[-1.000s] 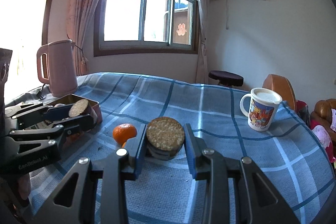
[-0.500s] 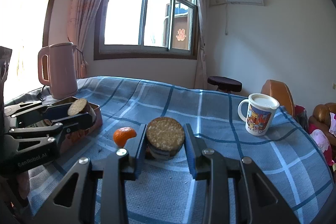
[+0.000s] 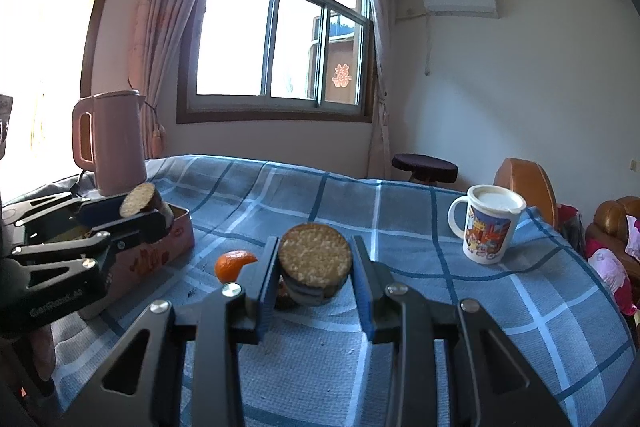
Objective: Organize fruits
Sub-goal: 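Lift and carry both cut fruit slices toward the tin with both tools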
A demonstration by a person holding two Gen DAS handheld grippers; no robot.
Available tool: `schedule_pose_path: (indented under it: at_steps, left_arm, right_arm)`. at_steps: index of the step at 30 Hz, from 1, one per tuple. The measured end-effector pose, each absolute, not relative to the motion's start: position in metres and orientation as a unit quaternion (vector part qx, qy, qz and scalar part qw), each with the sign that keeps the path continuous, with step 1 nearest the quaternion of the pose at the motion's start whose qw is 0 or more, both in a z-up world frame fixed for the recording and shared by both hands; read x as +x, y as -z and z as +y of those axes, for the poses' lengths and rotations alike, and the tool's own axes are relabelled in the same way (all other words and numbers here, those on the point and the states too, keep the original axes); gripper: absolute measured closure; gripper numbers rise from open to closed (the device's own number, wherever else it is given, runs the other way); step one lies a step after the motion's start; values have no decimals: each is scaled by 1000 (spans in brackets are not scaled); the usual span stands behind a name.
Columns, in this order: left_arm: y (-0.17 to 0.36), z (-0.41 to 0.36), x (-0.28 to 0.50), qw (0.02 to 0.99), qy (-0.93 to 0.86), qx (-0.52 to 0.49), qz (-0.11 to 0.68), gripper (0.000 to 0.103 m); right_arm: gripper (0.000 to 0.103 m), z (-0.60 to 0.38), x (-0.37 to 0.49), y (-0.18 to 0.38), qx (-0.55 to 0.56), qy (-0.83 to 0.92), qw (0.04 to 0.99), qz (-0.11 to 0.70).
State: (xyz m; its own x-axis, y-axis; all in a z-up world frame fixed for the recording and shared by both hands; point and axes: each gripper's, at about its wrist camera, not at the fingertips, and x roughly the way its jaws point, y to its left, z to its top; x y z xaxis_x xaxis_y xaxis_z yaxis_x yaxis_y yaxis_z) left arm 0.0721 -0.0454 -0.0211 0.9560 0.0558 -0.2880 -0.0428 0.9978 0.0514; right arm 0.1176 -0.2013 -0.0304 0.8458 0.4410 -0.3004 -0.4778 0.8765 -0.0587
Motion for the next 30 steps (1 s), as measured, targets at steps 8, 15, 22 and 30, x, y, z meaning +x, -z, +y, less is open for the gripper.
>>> schedule_pose_path:
  at_steps: [8, 15, 22, 30]
  left_arm:
    - [21, -41, 71, 989, -28, 15, 147, 66]
    - [22, -33, 72, 988, -32, 11, 153, 66]
    - [22, -24, 70, 987, -38, 4, 157, 66]
    - [22, -15, 69, 986, -44, -2, 158, 66]
  right_arm:
    - [66, -197, 113, 29, -75, -240, 959, 131]
    - [66, -187, 113, 29, -80, -243, 958, 130]
    - [66, -173, 112, 30, -89, -253, 954, 132]
    - [66, -156, 112, 31, -94, -264, 950, 135]
